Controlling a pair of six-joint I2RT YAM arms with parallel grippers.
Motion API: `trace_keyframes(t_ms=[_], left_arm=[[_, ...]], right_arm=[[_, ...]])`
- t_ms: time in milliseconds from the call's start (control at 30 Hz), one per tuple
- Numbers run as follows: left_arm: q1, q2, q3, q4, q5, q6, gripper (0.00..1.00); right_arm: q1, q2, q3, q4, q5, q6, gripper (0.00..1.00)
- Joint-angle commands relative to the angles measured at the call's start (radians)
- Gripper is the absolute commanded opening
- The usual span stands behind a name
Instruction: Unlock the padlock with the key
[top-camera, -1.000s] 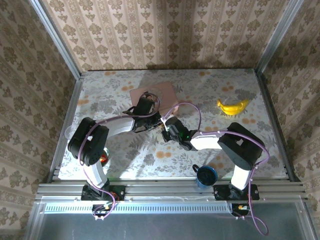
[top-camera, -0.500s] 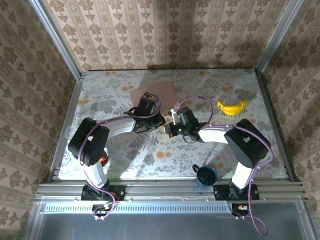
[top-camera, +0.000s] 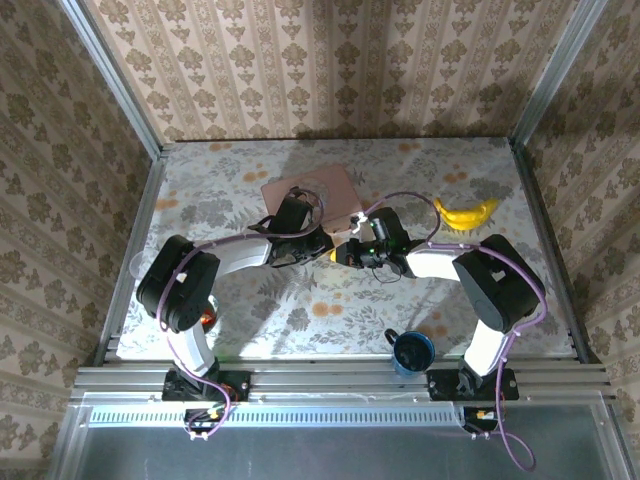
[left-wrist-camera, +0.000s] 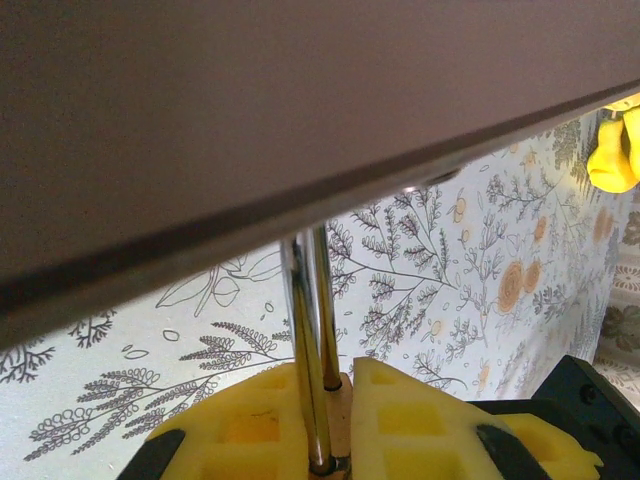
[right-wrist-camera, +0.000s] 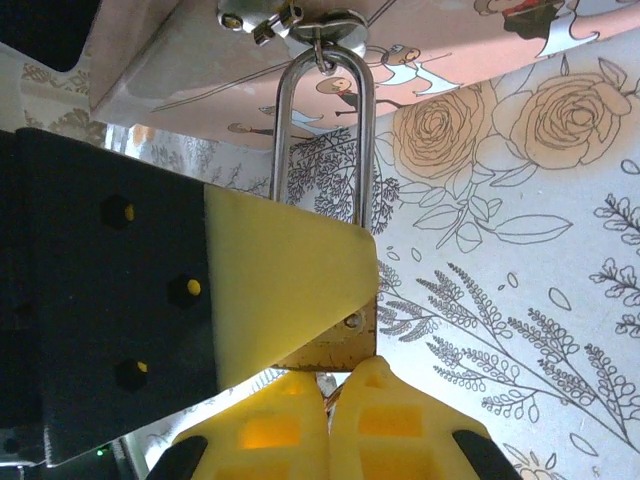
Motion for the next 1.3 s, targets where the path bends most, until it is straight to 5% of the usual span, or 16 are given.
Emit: trace_keyframes(t_ms=[0,300,1267], left_arm=[[-0.025,-0.022,-0.016,-0.031,0.135,0.039,0.00],[-0.023,-0.025,-0.019,-0.026,0.135,0.033,0.00],[-0.037,0.018,-0.096,0.049,0.118,-0.023,0.15]], right_arm=[[-0.026,0.013,0.012,0.118,-0.005,0.049,0.00],[-0.040,0.045,-0.017,0.200,-0.013,0.164,0.00],[-0.013,0.020,-0.016,-0.071,0.207,0.071,0.09]])
